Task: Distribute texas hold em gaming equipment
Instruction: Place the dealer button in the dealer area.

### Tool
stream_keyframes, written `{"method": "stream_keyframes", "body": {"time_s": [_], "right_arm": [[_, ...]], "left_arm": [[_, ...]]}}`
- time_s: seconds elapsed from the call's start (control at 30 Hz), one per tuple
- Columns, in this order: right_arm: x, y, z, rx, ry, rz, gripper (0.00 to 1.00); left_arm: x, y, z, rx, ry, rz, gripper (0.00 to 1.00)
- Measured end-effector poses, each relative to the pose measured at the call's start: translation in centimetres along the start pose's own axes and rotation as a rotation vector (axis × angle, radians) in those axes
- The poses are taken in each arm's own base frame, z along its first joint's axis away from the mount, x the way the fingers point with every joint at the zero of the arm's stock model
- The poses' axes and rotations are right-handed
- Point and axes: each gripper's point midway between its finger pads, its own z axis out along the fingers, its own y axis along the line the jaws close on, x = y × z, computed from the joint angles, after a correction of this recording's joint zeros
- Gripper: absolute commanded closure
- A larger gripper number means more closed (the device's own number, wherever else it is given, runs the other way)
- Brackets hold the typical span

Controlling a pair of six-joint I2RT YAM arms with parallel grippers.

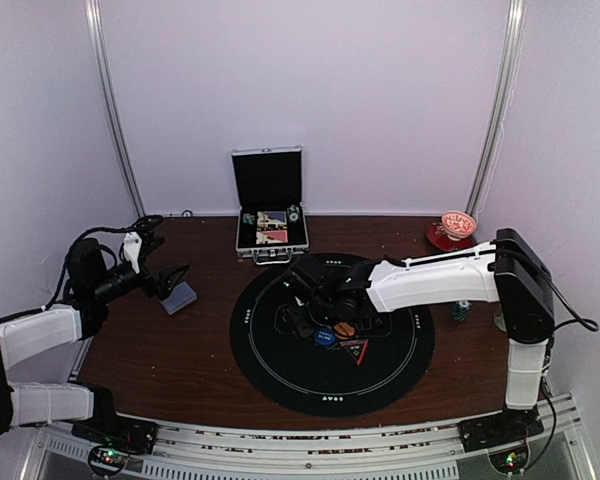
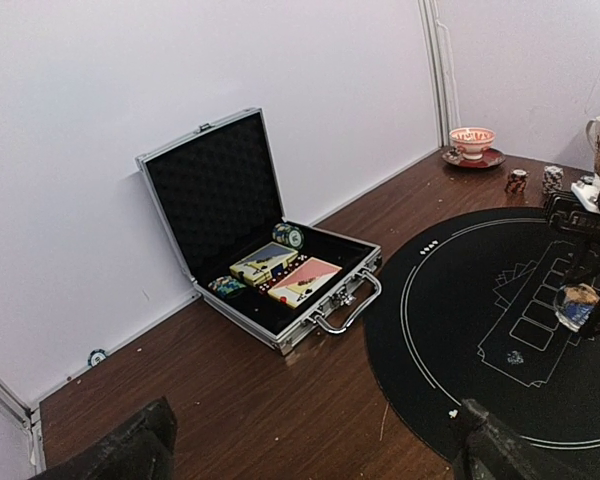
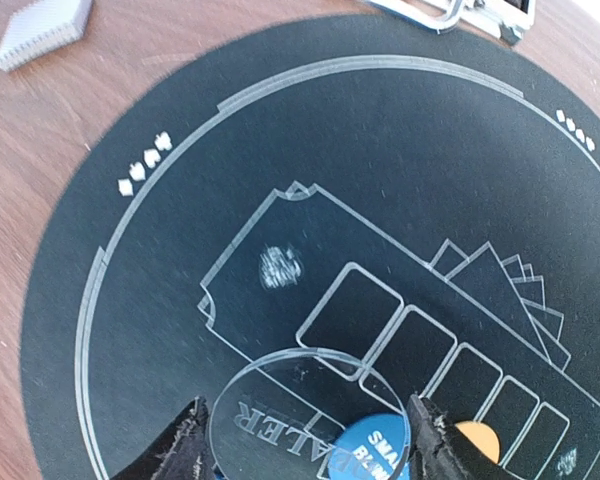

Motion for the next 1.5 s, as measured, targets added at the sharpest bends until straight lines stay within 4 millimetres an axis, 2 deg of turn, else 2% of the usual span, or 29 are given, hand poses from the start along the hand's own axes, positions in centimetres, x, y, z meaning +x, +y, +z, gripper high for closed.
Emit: {"method": "stream_keyframes", "body": {"time_s": [0.2, 0.4, 0.53, 0.67, 0.73, 0.87, 0.97, 1.13, 1.5], "right_arm": [[1.1, -2.2, 0.6, 0.044, 0.036, 0.012, 0.48], [-0.3, -7.5, 1.7, 0.112, 0.036, 0.104, 0.48], [-3.1, -11.5, 2.0, 0.156, 0.002, 0.186, 0.48], [-8.2, -14.6, 3.1, 0.180, -0.082, 0.265, 0.48], [-9.7, -15.8, 4.1, 0.192, -0.105, 0.291, 0.48], [-10.7, -18.0, 7.4, 0.215, -0.099, 0.324, 0.47], [-9.5, -18.9, 10.1, 0.215, -0.051, 0.336, 0.46], [-7.1, -19.7, 12.7, 0.215, 0.027, 0.341, 0.46], [-7.9, -19.8, 13.2, 0.191, 0.027, 0.346, 0.42]], "left_arm": [[0.1, 0.0, 0.0, 0.000, 0.002, -0.001, 0.02], [0.1, 0.1, 0.0, -0.004, 0.003, -0.001, 0.02], [0.2, 0.1, 0.1, -0.003, 0.007, -0.004, 0.02], [0.3, 0.1, 0.1, -0.002, 0.009, -0.006, 0.02], [0.3, 0.1, 0.1, -0.002, 0.009, -0.006, 0.02], [0.3, 0.1, 0.1, -0.001, 0.008, -0.005, 0.02], [0.4, 0.1, 0.2, -0.001, 0.011, -0.007, 0.02], [0.6, 0.1, 0.2, 0.000, 0.016, -0.011, 0.02], [0.7, 0.1, 0.3, -0.002, 0.018, -0.012, 0.02]]}}
